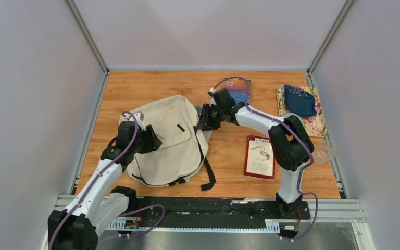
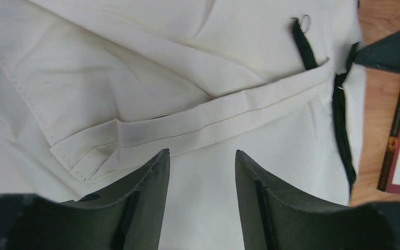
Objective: Pack the student bag
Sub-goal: Adjust the student bag at the center of the board.
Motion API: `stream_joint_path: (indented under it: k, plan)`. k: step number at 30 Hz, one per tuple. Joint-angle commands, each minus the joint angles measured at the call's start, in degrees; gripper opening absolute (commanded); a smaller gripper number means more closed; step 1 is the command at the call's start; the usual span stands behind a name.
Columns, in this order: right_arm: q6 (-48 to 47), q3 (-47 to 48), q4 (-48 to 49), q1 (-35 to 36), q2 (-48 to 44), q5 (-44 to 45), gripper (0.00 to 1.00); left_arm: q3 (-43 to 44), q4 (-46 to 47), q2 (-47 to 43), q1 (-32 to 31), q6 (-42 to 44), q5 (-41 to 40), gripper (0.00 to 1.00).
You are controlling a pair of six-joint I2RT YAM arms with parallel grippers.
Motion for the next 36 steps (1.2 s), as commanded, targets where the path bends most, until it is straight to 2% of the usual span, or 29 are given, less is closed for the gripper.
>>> stream_joint_path:
  k: [1,2,3,6,9,13,17,22,26,33,36]
  plan:
    - [-2.4,2.3,1.3,-3.4,-1.7,0.6,0.44,1.5,4.2,-1.7,0.3,2.0,7.5,0.6]
    - [-3.6,2.9,0.6,-3.8,-1.8,0.9,0.47,2.0,3.3,-1.9,0.3,2.8,8.8,0.62]
    - [-4.0,3.2,0.1,-4.3,-2.3,1.6,0.56,2.4,2.7,-2.1,0.3,3.2,9.3,0.63]
    - [-4.9,3.1,-0.6,-6.5,-4.5,5.4,0.64,3.3,1.4,-3.2,0.3,4.0,9.6,0.65]
    - [-5.5,4.6,-3.2,-10.0,-4.9,9.8,0.68,4.2,1.2,-4.3,0.3,3.9,9.9,0.7]
    - [-7.1,12.1,-8.8,-14.8,-3.1,18.4,0.72,5.4,1.9,-2.9,0.2,2.8,12.7,0.73]
    - [-8.9,19.6,-12.7,-18.3,1.1,28.7,0.83,6.1,3.9,-1.6,0.2,1.7,14.5,0.74]
    - [-6.0,23.0,-13.3,-25.6,7.9,23.7,0.83,5.8,5.8,-0.2,0.2,0.4,16.2,0.74]
    - [-5.0,22.6,-9.7,-28.9,10.9,11.6,0.76,4.9,7.5,0.6,0.1,-0.1,17.0,0.74]
    - [-4.9,22.6,-9.2,-29.3,14.4,8.2,0.73,3.6,8.5,1.9,0.1,-0.5,17.5,0.74]
    - [-4.3,21.9,-8.3,-29.4,15.0,7.1,0.68,3.5,8.8,2.0,0.1,-0.8,17.8,0.74]
